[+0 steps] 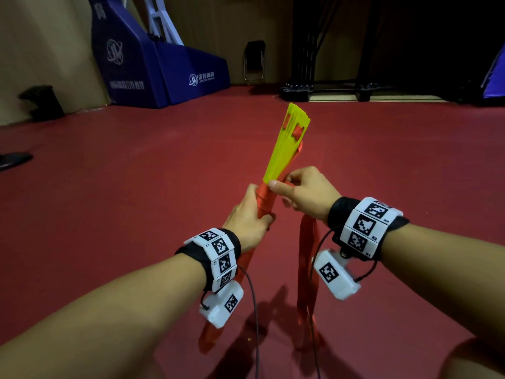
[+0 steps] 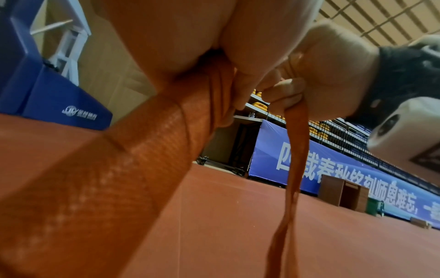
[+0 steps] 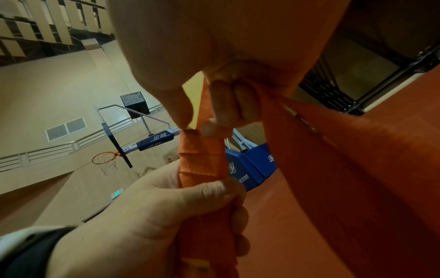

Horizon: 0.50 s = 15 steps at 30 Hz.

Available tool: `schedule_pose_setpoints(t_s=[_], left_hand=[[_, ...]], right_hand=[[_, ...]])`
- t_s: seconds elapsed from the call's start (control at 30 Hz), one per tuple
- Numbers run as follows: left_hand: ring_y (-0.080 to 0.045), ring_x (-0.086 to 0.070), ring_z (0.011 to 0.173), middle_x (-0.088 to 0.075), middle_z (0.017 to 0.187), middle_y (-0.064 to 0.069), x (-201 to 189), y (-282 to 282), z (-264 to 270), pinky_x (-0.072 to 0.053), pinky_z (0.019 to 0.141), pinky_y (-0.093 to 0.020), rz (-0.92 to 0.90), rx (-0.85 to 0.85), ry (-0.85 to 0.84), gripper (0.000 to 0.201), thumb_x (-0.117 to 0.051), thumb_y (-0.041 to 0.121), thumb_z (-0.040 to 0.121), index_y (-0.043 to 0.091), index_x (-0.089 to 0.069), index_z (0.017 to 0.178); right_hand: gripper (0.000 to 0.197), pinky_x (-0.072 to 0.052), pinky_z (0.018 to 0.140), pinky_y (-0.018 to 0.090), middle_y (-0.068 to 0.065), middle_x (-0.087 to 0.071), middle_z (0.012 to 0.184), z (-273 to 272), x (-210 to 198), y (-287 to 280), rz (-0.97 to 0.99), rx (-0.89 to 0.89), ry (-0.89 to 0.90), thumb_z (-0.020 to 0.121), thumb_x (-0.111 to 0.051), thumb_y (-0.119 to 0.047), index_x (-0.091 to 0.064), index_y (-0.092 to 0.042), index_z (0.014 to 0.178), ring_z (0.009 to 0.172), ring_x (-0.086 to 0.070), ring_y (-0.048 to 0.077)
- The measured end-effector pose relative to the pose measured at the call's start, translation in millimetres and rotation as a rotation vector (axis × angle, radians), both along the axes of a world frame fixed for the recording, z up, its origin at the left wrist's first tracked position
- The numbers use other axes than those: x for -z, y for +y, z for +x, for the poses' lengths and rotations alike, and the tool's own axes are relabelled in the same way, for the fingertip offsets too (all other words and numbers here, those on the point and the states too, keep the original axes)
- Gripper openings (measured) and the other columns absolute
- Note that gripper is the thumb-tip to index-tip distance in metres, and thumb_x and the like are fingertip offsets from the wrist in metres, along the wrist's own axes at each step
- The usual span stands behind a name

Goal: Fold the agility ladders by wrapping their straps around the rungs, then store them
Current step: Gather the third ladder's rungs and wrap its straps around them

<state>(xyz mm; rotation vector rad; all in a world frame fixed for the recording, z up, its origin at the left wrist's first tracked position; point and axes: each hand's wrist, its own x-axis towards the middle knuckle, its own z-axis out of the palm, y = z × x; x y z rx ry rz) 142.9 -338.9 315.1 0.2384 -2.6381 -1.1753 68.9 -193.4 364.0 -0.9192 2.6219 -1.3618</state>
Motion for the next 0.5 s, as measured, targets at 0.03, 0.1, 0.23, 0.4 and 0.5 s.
schedule_pose_setpoints(t_s=[0.03, 0.1, 0.23, 0.4, 0.5], left_hand=[[-0.030, -0.067, 0.079, -0.067, 0.089, -0.005, -4.3, 1.4, 2.2, -0.054, 0.073, -0.045, -0.048, -0.002, -0.024, 0.033, -0.062, 0.022, 0.091, 0.027, -0.039, 0.115], [-0.031, -0.065, 0.085, -0.066, 0.094, -0.005, -9.6, 5.4, 4.8, -0.046, 0.068, -0.038, -0.108, -0.011, -0.075, 0.035, -0.057, 0.027, 0.095, 0.027, -0.036, 0.123], [-0.029, -0.064, 0.095, -0.066, 0.104, -0.004, -10.0, 9.2, 3.7, -0.049, 0.079, -0.040, -0.054, 0.022, -0.092, 0.030, -0.043, 0.047, 0.101, 0.034, -0.040, 0.128], [-0.023, -0.058, 0.100, -0.062, 0.106, 0.001, -3.8, 5.2, 1.4, -0.046, 0.095, -0.042, 0.061, 0.094, -0.005, 0.043, -0.022, 0.055, 0.105, 0.030, -0.047, 0.130], [-0.016, -0.050, 0.076, -0.053, 0.083, 0.009, 0.2, -1.6, -4.0, -0.041, 0.073, -0.036, 0.095, 0.091, 0.022, 0.027, -0.036, 0.043, 0.107, 0.022, -0.052, 0.116]], right_hand=[[0.059, -0.043, 0.056, 0.034, 0.007, -0.064, 0.054, 2.3, -0.6, -1.1, 0.008, 0.010, 0.005, 0.087, -0.066, -0.057, -0.060, -0.004, 0.063, 0.047, -0.054, 0.011], [0.075, -0.048, 0.062, 0.042, 0.020, -0.068, 0.069, 6.2, -1.1, -2.8, 0.031, 0.047, 0.041, 0.084, -0.062, -0.066, -0.062, 0.008, 0.074, 0.058, -0.060, 0.025], [0.066, -0.047, 0.063, 0.038, 0.014, -0.067, 0.066, 4.6, -0.6, -4.2, 0.057, 0.100, 0.060, 0.090, -0.058, -0.062, -0.065, 0.000, 0.069, 0.066, -0.063, 0.026], [0.051, -0.034, 0.047, 0.017, -0.011, -0.056, 0.040, -1.9, -1.5, -1.3, 0.089, 0.070, 0.013, 0.094, -0.057, -0.053, -0.063, -0.017, 0.058, 0.040, -0.051, -0.002], [0.048, -0.041, 0.061, 0.025, -0.011, -0.063, 0.049, -7.7, 2.8, -1.4, 0.097, 0.008, -0.019, 0.096, -0.059, -0.043, -0.064, -0.017, 0.057, 0.045, -0.052, -0.001]])
